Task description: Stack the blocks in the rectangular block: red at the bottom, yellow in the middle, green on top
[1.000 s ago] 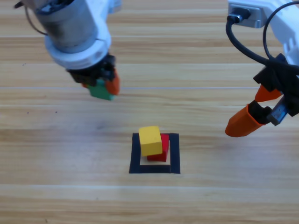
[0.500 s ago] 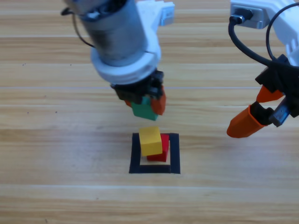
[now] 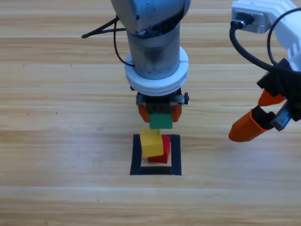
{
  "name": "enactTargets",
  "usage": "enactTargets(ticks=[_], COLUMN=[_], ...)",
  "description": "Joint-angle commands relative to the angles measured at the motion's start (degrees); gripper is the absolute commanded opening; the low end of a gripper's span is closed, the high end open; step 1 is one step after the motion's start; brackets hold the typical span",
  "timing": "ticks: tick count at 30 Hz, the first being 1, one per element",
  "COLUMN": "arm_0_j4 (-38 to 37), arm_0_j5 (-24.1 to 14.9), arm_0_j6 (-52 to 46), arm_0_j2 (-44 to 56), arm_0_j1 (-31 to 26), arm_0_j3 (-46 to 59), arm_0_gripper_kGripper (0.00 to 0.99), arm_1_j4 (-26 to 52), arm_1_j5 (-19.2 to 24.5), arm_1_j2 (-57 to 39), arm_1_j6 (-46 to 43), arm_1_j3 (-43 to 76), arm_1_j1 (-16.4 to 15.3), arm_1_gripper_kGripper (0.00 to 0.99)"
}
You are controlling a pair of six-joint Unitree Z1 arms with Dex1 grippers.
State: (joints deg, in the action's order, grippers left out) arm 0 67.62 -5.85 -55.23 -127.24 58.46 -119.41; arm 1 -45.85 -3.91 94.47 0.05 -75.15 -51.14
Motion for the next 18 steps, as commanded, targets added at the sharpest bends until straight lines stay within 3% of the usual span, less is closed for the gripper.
enactTargets(ticks=[1, 18], arm_0_j4=[0.8, 0.3], arm_0_j5=[-0.8, -0.5], arm_0_j6=[-0.2, 1.8], arm_0_j2=[-2.8, -0.3], arm_0_j1=[1.0, 0.2], arm_0_j3=[0.7, 4.4], arm_0_gripper_kGripper=[0.081, 0.081], arm_1_j4=[0.9, 0.8], arm_1_j5=[-0.6, -1.8], arm_1_j2=[-2.2, -1.7], arm_1_j6=[0.1, -0.3], arm_1_j3=[1.4, 1.6], arm_1_j1=[1.2, 1.2], arm_1_gripper_kGripper=[0.99, 0.99])
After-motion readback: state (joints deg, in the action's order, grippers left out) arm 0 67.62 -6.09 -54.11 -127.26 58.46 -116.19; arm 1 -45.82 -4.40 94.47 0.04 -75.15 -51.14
